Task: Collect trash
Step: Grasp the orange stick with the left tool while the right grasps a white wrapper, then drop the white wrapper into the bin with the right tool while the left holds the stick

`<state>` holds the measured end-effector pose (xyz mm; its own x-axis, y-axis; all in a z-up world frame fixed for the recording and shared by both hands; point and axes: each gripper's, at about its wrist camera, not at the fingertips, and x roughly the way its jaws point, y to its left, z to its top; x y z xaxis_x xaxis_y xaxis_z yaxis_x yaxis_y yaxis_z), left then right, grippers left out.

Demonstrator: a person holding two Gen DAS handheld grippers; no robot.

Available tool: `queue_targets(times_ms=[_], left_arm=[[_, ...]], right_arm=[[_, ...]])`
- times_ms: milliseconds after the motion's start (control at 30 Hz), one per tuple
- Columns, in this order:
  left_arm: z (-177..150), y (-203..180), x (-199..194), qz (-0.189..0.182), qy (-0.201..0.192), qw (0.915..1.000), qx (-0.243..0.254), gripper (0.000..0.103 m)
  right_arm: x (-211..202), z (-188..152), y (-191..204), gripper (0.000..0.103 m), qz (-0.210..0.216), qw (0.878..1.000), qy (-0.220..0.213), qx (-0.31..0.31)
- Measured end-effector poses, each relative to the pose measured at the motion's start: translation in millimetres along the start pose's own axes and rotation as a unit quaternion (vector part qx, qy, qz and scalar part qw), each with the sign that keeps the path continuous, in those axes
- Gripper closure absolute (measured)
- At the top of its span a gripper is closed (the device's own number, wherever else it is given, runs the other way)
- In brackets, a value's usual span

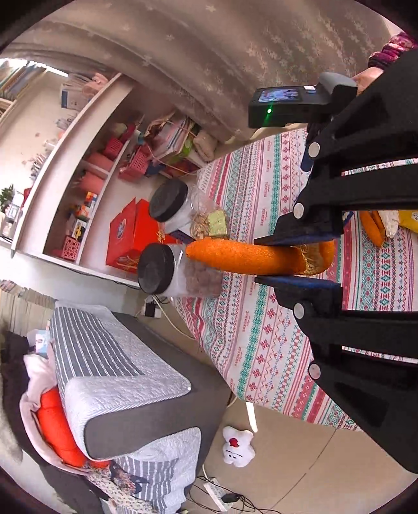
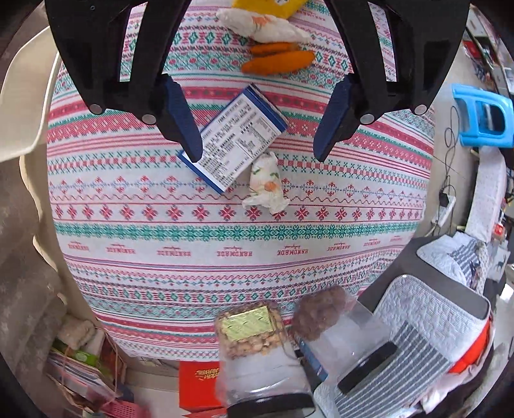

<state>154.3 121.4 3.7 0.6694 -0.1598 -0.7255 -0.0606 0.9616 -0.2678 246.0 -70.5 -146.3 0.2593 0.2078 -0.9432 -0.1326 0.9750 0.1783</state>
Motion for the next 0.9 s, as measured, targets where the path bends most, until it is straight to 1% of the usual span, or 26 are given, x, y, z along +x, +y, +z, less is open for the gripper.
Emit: queue_targets(times_ms=[67, 133, 233, 300, 333, 400, 533, 600, 700, 800, 900], left_arm=[[-6, 10, 4, 0.010, 0.014, 0.9998, -0.007, 0.086], [-10, 15, 1, 0.014, 0.018, 0.9997, -0.006, 0.086], [-14, 18, 0, 0.019, 0.017, 0.9997, -0.003, 0.086], [-19, 20, 0, 0.026, 0.020, 0.9995, 0.002, 0.086], [-20, 23, 0, 0.029, 0.023, 0.9993, 0.003, 0.086], [-24, 27, 2, 0.036, 0.030, 0.9989, 0.005, 0.086], [-27, 36, 2, 0.042, 0.034, 0.9985, 0.002, 0.086], [-26, 39, 0, 0.041, 0.031, 0.9987, -0.001, 0.086], [-24, 43, 0, 0.040, 0.028, 0.9987, -0.012, 0.086], [-21, 39, -1, 0.034, 0.022, 0.9991, -0.016, 0.086], [-19, 27, -4, 0.028, 0.009, 0.9995, -0.010, 0.086]], right_arm=[[19, 6, 9, 0.044, -0.011, 1.000, 0.017, -0.009], [34, 10, 11, 0.045, -0.021, 0.999, 0.027, -0.012], [47, 15, 9, 0.048, -0.017, 0.999, 0.032, -0.010], [52, 18, 11, 0.057, -0.013, 0.999, 0.032, -0.011], [56, 19, 11, 0.059, -0.013, 0.999, 0.035, -0.011], [62, 18, 13, 0.072, -0.018, 0.999, 0.041, -0.013], [65, 20, 13, 0.075, -0.026, 0.999, 0.029, -0.011], [57, 19, 13, 0.076, -0.023, 1.000, 0.010, -0.005], [33, 17, 13, 0.076, -0.007, 1.000, -0.024, 0.008], [0, 15, 16, 0.076, 0.007, 0.997, -0.069, 0.016], [-42, 8, 15, 0.076, 0.009, 0.993, -0.119, 0.017]])
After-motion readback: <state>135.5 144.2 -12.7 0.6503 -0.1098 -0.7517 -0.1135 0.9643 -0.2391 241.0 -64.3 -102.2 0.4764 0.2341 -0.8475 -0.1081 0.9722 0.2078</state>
